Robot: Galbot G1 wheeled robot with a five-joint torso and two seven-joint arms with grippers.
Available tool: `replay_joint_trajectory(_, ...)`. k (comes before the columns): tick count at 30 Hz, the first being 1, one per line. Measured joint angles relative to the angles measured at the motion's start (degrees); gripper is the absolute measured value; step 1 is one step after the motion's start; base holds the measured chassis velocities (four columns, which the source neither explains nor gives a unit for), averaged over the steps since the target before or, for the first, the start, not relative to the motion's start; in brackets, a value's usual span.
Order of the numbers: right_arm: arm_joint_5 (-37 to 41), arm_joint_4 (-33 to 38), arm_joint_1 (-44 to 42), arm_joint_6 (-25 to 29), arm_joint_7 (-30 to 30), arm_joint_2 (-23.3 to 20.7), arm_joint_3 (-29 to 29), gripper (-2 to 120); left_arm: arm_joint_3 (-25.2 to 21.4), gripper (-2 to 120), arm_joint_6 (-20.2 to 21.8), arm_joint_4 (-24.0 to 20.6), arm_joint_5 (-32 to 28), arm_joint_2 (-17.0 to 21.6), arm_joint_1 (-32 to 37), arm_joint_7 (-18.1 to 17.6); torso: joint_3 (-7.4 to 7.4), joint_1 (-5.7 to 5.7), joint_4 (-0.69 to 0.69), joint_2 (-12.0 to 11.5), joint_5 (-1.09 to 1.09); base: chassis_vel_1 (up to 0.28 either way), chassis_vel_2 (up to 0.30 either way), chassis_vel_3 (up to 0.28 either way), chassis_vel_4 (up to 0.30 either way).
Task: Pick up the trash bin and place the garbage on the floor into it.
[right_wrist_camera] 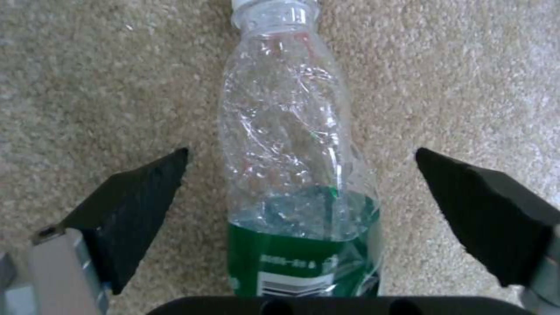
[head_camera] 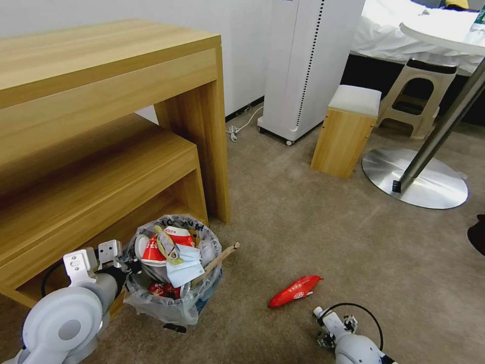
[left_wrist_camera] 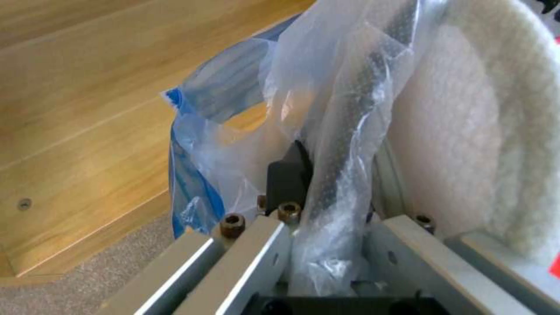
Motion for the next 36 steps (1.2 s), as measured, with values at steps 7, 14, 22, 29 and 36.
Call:
replay_joint_trajectory(7, -0.41, 0.08, -1.13, 0.12, -0.51, 0.23, 0.05, 86, 0.15, 0, -0.01, 0.01, -0.02, -0.13, -0.01, 0.04, -0.02, -0.01, -0.02, 0.01, -0.07, 0.000, 0.000, 0.000, 0.000)
replay_joint_trajectory(14, -0.34, 0.15, -1.25, 0.13, -0.83, 0.52, -0.13, 68, 0.16, 0, -0.01, 0.00, -0.02, -0.12, -0.04, 0.06, -0.02, -0.01, -0.03, 0.02, -0.03, 0.000, 0.000, 0.000, 0.000)
replay_joint_trajectory(22, -0.30, 0.17, -1.67, 0.14, -1.07, 0.69, -0.31, 47, 0.15, 0, -0.01, -0.18, -0.03, -0.15, 0.04, 0.06, 0.00, -0.01, 0.00, 0.02, 0.03, 0.000, 0.000, 0.000, 0.000)
replay_joint_trajectory(29, -0.07, 0.18, -1.80, 0.11, -1.31, 0.72, -0.22, 28, 0.08, 0, -0.01, -0.25, -0.03, -0.03, 0.27, 0.06, 0.01, -0.01, 0.03, 0.01, 0.10, 0.000, 0.000, 0.000, 0.000)
replay_joint_trajectory(36, -0.07, 2.62, -1.58, -0.51, 0.60, -0.30, 2.39, 17, 0.16, 0, -0.02, -0.22, 0.07, 0.06, 0.12, 0.06, 0.06, 0.03, 0.00, -0.03, -0.05, 0.000, 0.000, 0.000, 0.000)
